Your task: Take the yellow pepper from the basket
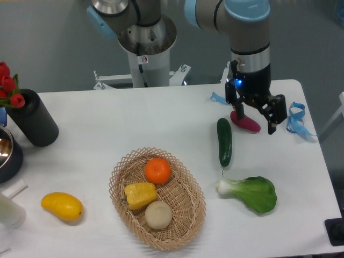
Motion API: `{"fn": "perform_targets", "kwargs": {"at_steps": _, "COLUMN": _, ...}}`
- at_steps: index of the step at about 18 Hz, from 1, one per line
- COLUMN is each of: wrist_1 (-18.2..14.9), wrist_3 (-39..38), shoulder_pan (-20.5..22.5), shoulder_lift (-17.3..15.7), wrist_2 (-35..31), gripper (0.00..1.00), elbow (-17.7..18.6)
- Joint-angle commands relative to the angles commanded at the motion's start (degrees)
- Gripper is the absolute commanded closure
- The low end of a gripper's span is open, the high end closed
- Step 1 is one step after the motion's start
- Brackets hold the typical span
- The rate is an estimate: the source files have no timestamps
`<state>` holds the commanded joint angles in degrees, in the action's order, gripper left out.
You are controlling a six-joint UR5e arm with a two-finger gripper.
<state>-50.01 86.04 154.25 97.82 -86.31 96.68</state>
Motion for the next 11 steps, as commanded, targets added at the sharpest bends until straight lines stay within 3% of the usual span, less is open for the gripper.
{"fn": "perform_targets", "kwargs": {"at_steps": 11, "wrist_1": 0.1, "wrist_3": -1.3, "shoulder_pan": -0.9, "shoulder_lift": 0.3, "wrist_2": 0.0, "gripper": 0.00, "elbow": 1.1}}
